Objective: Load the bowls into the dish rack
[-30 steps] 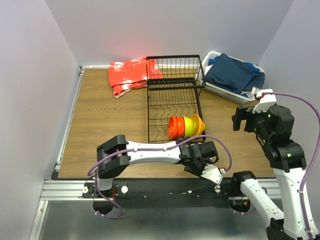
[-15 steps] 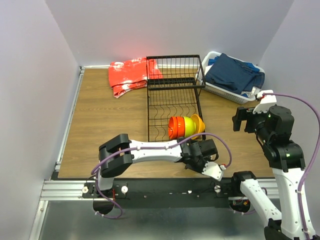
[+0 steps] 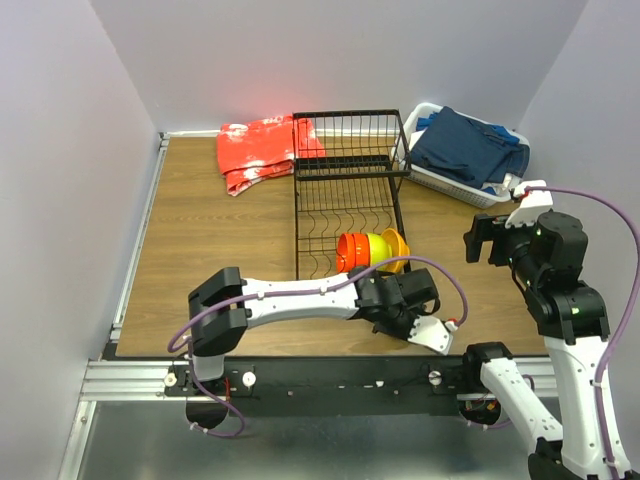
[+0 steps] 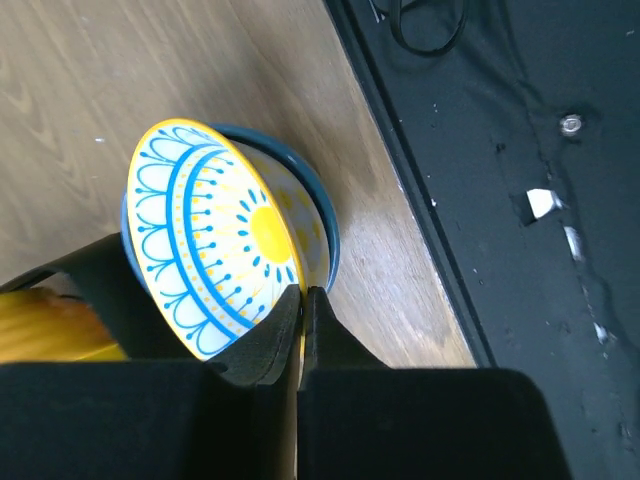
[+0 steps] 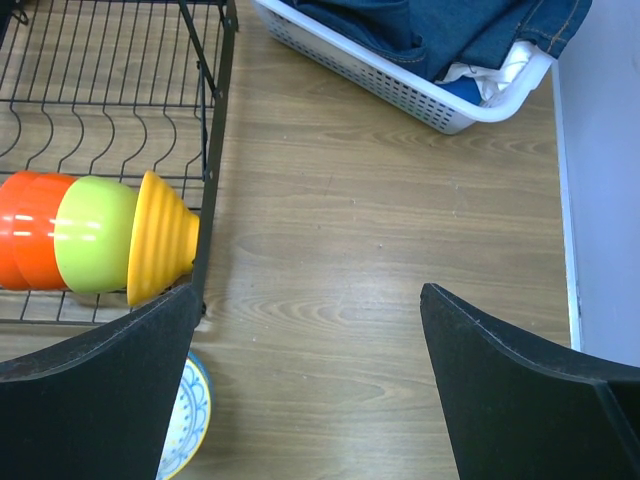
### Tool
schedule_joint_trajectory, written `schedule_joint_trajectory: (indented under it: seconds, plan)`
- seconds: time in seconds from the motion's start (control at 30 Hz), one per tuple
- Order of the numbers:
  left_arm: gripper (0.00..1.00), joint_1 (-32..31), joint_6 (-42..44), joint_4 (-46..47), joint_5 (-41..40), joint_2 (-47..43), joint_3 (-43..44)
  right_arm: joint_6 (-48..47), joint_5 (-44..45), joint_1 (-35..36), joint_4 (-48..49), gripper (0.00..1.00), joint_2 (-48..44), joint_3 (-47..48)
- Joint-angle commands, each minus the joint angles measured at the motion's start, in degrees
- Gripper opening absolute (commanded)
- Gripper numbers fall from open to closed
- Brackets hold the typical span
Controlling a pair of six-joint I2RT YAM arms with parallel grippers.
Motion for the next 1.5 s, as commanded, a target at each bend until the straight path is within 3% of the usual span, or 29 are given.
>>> schedule_joint_trajectory:
  seconds: [0.0,0.37,0.53,0.73,0.93,1.03,1.07,1.23,1.3,1.47]
  plan:
    - [0.03,0.2,-0.4,-2.8,0.2,-4.4,2.7,0.2,-0.6,-0.5,2.9,1.0,-1.0,-1.9]
    - [0.0,3.1,-5.2,-6.4,7.3,-14.2,8.6,-1.0,1.7,-0.5,1.9,1.0,2.9,-0.1]
    - [0.0,14.5,-15.5,-1.9,14.0,-21.9,3.7,-3.6,4.8,-0.7,0.6,1.0,9.2,2.8]
    - [0.0,25.4,-24.2,6.1,22.7,-34.4,-9.6,-7.4,7.1,-0.9,-1.9,1.0,15.1,5.8]
    - [0.0,31.3,-33.6,24.2,27.1,-51.0,-29.6,-12.2,9.7,-2.5,-3.6,1.0,18.4,7.0]
    - [0.0,34.2,-43.3,33.4,25.4,-56.0,-37.8,-12.6,9.4,-4.5,-4.3,1.0,21.0,7.6]
    - [0.0,36.6,-52.3,41.4,23.2,-59.1,-42.0,-11.6,7.6,-8.1,-5.8,1.0,22.9,9.2]
    - [0.0,45.2,-73.3,54.1,24.4,-58.8,-50.1,-12.7,5.6,-9.0,-6.4,1.0,24.0,10.2]
    - [0.0,48.9,-77.5,60.3,26.2,-56.1,-52.2,-12.6,5.6,-9.4,-7.2,1.0,24.5,10.9]
    - [0.0,51.3,-88.4,75.5,26.5,-50.4,-56.7,-13.0,4.9,-9.5,-7.8,1.0,25.7,11.8]
